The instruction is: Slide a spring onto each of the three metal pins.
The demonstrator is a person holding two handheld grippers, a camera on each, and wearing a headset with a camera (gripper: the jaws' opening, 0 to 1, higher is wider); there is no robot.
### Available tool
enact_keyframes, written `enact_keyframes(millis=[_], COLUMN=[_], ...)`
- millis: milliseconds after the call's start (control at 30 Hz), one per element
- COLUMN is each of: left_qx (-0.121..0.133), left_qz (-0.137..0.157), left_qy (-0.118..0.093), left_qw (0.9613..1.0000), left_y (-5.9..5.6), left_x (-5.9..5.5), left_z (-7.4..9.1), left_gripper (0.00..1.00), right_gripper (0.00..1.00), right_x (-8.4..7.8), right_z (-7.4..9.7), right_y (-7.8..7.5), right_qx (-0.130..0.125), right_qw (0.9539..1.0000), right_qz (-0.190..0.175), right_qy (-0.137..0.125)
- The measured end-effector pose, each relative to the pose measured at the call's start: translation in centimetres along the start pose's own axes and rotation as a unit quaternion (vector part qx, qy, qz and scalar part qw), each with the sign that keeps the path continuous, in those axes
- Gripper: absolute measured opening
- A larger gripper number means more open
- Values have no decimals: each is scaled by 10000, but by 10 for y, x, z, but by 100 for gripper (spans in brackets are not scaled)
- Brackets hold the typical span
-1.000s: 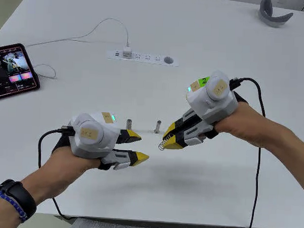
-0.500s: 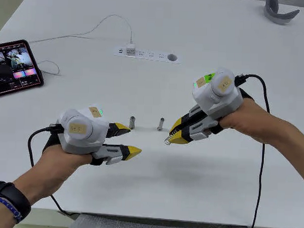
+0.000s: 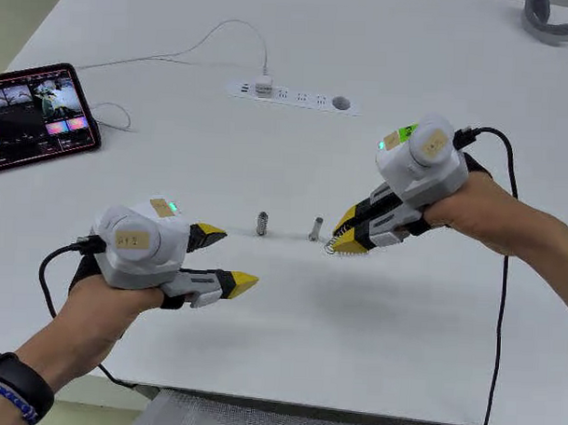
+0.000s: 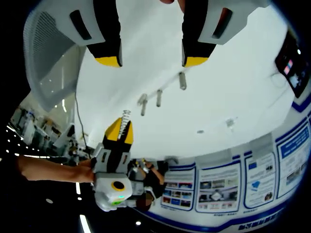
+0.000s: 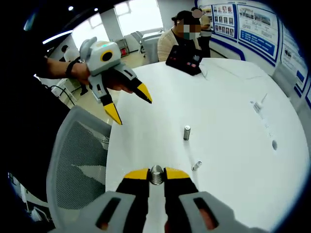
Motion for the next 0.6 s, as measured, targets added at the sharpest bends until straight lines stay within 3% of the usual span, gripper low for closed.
enact_keyframes(millis=[300, 600], left_qx=[343, 493], left_qz=[181, 275], left_qy=[46, 36], left_qw=[9992, 9984], left_y=[7, 6], left_x=[-5, -6], left_z=[15, 23], left_gripper=[57, 61], right_gripper=[12, 12], right_x=[0, 2], right_z=[-4, -9], right_y=[-18, -32], right_qx=[-77, -137], right_qw=[9999, 9998], right_qz=[24, 40], right_qy=[96, 164])
Point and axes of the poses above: the centre of the closed fingertips' face, and the gripper's own axes: z roughly backward along the fingers, y roughly to its left, x roughly out of its top, the point moved 9 cm from there along z, roughly backward along the fingers, and after that the axes turned 8 degrees about -y, right-handed, at the moved point
